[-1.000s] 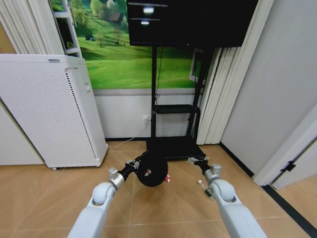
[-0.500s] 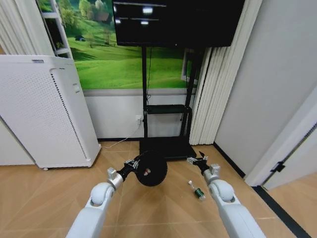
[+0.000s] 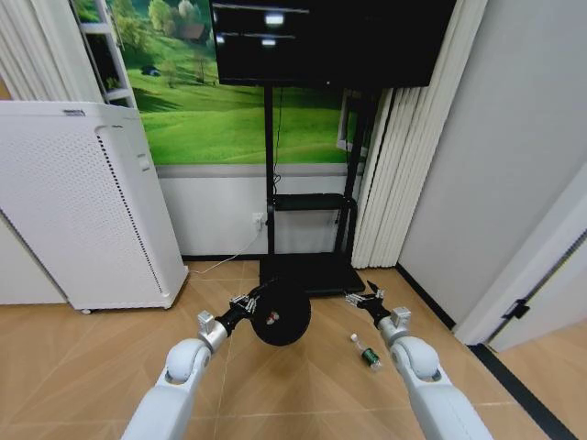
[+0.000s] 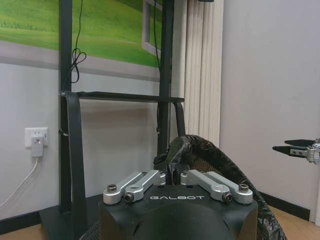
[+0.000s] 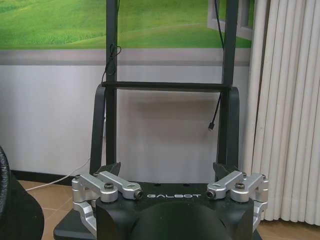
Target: Pick up the trash bin and place the garbage on the floor into it.
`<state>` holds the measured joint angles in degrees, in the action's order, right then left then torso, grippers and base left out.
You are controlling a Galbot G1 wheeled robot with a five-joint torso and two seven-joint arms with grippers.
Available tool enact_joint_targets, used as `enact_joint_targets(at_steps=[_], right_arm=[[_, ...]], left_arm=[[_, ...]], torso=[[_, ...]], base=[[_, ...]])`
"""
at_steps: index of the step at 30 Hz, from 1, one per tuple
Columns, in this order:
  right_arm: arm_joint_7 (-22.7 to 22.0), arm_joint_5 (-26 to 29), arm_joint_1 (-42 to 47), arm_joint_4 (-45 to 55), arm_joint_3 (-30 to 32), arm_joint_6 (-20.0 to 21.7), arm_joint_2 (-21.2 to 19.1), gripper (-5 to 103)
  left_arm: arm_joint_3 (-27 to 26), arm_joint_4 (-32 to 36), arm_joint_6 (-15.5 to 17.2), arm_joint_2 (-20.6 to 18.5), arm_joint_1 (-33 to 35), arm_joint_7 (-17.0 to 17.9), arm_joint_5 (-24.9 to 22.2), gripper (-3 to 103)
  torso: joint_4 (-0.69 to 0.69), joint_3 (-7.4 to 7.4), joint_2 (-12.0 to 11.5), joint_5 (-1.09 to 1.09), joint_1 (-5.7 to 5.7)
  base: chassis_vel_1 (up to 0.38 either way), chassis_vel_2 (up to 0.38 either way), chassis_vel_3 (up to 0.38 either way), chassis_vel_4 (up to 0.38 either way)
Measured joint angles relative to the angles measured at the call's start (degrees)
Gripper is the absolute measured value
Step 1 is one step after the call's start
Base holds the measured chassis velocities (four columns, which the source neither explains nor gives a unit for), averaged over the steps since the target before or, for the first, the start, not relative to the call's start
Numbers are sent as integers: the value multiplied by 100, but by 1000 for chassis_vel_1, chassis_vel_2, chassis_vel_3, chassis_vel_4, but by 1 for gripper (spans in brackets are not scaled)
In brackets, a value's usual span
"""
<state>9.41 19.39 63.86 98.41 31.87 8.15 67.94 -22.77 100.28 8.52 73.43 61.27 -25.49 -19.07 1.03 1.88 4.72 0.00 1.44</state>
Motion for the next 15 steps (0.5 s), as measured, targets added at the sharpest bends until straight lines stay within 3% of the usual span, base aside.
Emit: enact_joint_targets(at_steps=[7,15], right_arm=[[38,-36,22,-17,-3,-76,8,100],[42,27,-4,-115,-39,-124,-98,100]], left_arm=[[4,21,-1,10,20,-1,18,7],[38,41,3,78,20,28,85,7]], torso=[[-2,-1,0,0,-1],[-2,1,0,0,0]], base=[[-57,39,46,-35],[-168,167,162,-165]])
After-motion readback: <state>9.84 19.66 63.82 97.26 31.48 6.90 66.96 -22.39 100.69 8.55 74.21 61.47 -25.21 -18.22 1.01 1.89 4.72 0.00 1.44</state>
